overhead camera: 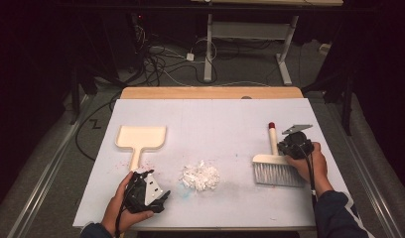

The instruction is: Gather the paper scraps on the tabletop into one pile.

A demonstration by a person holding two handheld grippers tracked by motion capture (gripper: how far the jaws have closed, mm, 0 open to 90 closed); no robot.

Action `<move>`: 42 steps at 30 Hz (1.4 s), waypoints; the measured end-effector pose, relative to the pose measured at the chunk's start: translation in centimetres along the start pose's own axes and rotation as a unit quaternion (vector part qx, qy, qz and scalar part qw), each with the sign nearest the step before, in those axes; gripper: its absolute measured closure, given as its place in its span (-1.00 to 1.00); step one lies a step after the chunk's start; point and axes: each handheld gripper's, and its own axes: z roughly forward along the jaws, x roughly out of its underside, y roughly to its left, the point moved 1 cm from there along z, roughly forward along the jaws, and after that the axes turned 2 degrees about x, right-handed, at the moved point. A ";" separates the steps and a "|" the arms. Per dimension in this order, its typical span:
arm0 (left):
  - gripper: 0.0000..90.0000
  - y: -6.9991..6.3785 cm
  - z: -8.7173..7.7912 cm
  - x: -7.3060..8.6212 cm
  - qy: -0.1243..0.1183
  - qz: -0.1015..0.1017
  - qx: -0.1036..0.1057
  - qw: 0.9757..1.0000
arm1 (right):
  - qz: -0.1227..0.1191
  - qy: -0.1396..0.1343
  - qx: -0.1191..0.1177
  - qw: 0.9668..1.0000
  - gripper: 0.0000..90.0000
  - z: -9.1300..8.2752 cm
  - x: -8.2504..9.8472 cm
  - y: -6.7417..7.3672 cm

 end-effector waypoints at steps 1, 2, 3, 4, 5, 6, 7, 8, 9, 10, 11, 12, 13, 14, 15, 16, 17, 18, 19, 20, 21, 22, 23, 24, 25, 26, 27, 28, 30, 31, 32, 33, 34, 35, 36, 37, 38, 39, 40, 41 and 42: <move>-0.65 0.0 0.0 0.0 0.000 -0.001 0.001 1.000 | -0.002 -0.003 -0.003 1.000 0.86 0.1 -0.1 0.1; -0.65 0.0 0.0 0.0 0.000 -0.001 0.001 1.000 | -0.004 -0.004 -0.004 1.000 0.83 0.1 -0.1 0.2; -0.65 0.0 0.0 0.0 0.001 -0.001 0.000 1.000 | -0.004 -0.001 -0.003 1.000 0.82 0.1 -0.1 0.3; -0.65 0.0 0.0 0.0 0.000 -0.001 0.000 1.000 | -0.008 -0.003 -0.002 1.000 0.77 0.1 -0.2 0.4; -0.65 0.0 0.0 0.0 -0.001 -0.002 0.000 1.000 | -0.010 -0.006 0.005 1.000 0.74 0.0 -0.2 0.5; -0.65 0.1 0.0 0.0 -0.001 -0.002 0.000 1.000 | -0.010 -0.011 0.007 1.000 0.73 -0.2 -0.3 0.4; -0.65 0.1 0.0 0.1 -0.002 -0.003 0.000 1.000 | -0.008 -0.016 0.006 1.000 0.71 -0.5 -0.3 0.4; -0.65 0.1 0.0 0.1 -0.003 -0.004 -0.001 1.000 | -0.009 -0.023 0.008 1.000 0.67 -0.8 -0.3 0.4; -0.65 0.1 0.0 0.1 -0.002 -0.004 0.000 1.000 | -0.005 -0.029 0.011 1.000 0.65 -1.1 -0.3 0.3; -0.65 0.1 0.0 0.1 -0.001 -0.004 -0.001 1.000 | -0.001 -0.034 0.007 0.999 0.61 -1.4 -0.2 0.3; -0.65 0.1 0.0 0.1 -0.001 -0.004 -0.001 1.000 | 0.002 -0.040 0.006 0.999 0.55 -1.8 -0.1 0.2; -0.65 0.1 -0.1 0.0 -0.002 -0.003 -0.001 1.000 | 0.003 -0.044 0.009 0.999 0.54 -2.0 -0.1 0.2; -0.65 0.1 -0.1 0.0 -0.002 -0.003 -0.001 1.000 | 0.004 -0.050 0.009 0.999 0.49 -2.5 0.0 0.2; -0.65 0.1 -0.1 0.0 -0.002 -0.003 -0.002 1.000 | 0.003 -0.059 0.008 0.998 0.43 -2.9 0.1 0.2; -0.65 0.1 -0.1 0.0 -0.002 -0.004 -0.002 1.000 | 0.002 -0.072 0.008 0.997 0.37 -3.5 0.2 0.4; -0.65 0.2 -0.1 0.0 -0.003 -0.005 -0.003 1.000 | -0.002 -0.087 0.007 0.996 0.36 -4.2 0.3 0.5; -0.65 0.2 -0.1 0.0 -0.003 -0.006 -0.003 1.000 | -0.007 -0.102 0.006 0.995 0.30 -4.8 0.4 0.7; -0.65 0.2 -0.1 0.0 -0.004 -0.007 -0.004 1.000 | -0.014 -0.123 0.004 0.992 0.23 -5.5 0.6 0.9; -0.65 0.3 -0.1 0.0 -0.004 -0.007 -0.003 1.000 | -0.018 -0.145 0.003 0.989 0.19 -6.2 0.9 1.2; -0.65 0.3 -0.1 0.0 -0.004 -0.007 -0.003 1.000 | -0.020 -0.161 -0.004 0.987 0.13 -6.8 1.2 1.4; -0.65 0.3 -0.1 0.0 -0.005 -0.007 -0.003 1.000 | -0.021 -0.176 -0.014 0.984 0.05 -7.3 1.5 1.7; -0.65 0.3 -0.1 0.0 -0.006 -0.008 -0.003 1.000 | -0.025 -0.192 -0.021 0.981 0.00 -7.8 1.9 2.0; -0.65 0.3 -0.1 0.0 -0.008 -0.009 -0.003 1.000 | -0.028 -0.208 -0.021 0.977 -0.05 -8.3 2.3 2.3; -0.65 0.4 -0.2 0.0 -0.010 -0.010 -0.003 1.000 | -0.028 -0.221 -0.023 0.975 -0.13 -8.7 2.8 2.7; -0.65 0.3 -0.3 0.0 -0.012 -0.009 -0.003 1.000 | -0.031 -0.230 -0.024 0.972 -0.18 -9.1 3.2 3.1; -0.65 0.3 -0.3 0.0 -0.015 -0.009 -0.004 1.000 | -0.032 -0.237 -0.021 0.971 -0.23 -9.4 3.7 3.5; -0.65 0.3 -0.4 0.0 -0.019 -0.007 -0.006 1.000 | -0.030 -0.242 -0.014 0.970 -0.31 -9.6 4.2 3.9; -0.65 0.2 -0.6 -0.1 -0.022 -0.006 -0.009 1.000 | -0.027 -0.246 -0.012 0.969 -0.36 -9.9 4.8 4.2; -0.65 0.2 -0.9 -0.1 -0.027 -0.004 -0.015 1.000 | -0.027 -0.255 -0.004 0.967 -0.38 -10.3 5.9 4.9; -0.65 0.2 -1.0 -0.1 -0.032 -0.007 -0.015 0.999 | -0.026 -0.258 0.000 0.966 -0.40 -10.4 6.5 5.2; -0.65 0.3 -1.1 -0.1 -0.035 -0.008 -0.014 0.999 | -0.026 -0.258 -0.001 0.966 -0.41 -10.6 7.0 5.5; -0.65 0.3 -1.2 -0.2 -0.037 -0.007 -0.016 0.999 | -0.025 -0.259 0.000 0.966 -0.41 -10.7 7.5 5.8; -0.65 0.3 -1.2 -0.2 -0.039 -0.008 -0.017 0.999 | -0.028 -0.262 0.002 0.965 -0.43 -10.9 7.9 6.0; -0.65 0.3 -1.2 -0.2 -0.042 -0.008 -0.017 0.999 | -0.030 -0.261 0.001 0.965 -0.43 -11.0 8.2 6.2; -0.65 0.2 -1.3 -0.3 -0.043 -0.009 -0.015 0.999 | -0.033 -0.260 0.000 0.965 -0.43 -11.1 8.5 6.4; -0.65 0.2 -1.3 -0.3 -0.042 -0.007 -0.016 0.999 | -0.033 -0.261 -0.004 0.965 -0.43 -11.3 8.7 6.6; -0.65 0.1 -1.3 -0.3 -0.042 -0.006 -0.018 0.999 | -0.031 -0.260 -0.005 0.965 -0.43 -11.4 8.7 6.7; -0.65 0.1 -1.3 -0.2 -0.043 -0.006 -0.018 0.999 | -0.033 -0.259 -0.004 0.965 -0.43 -11.4 8.7 6.8; -0.65 0.1 -1.4 -0.2 -0.044 -0.007 -0.016 0.999 | -0.038 -0.256 0.004 0.966 -0.44 -11.4 8.6 7.0; -0.65 0.1 -1.4 -0.2 -0.045 -0.007 -0.015 0.999 | -0.040 -0.256 0.012 0.966 -0.44 -11.5 8.6 7.2; -0.65 0.1 -1.4 -0.2 -0.044 -0.006 -0.017 0.999 | -0.039 -0.257 0.013 0.965 -0.44 -11.6 8.5 7.2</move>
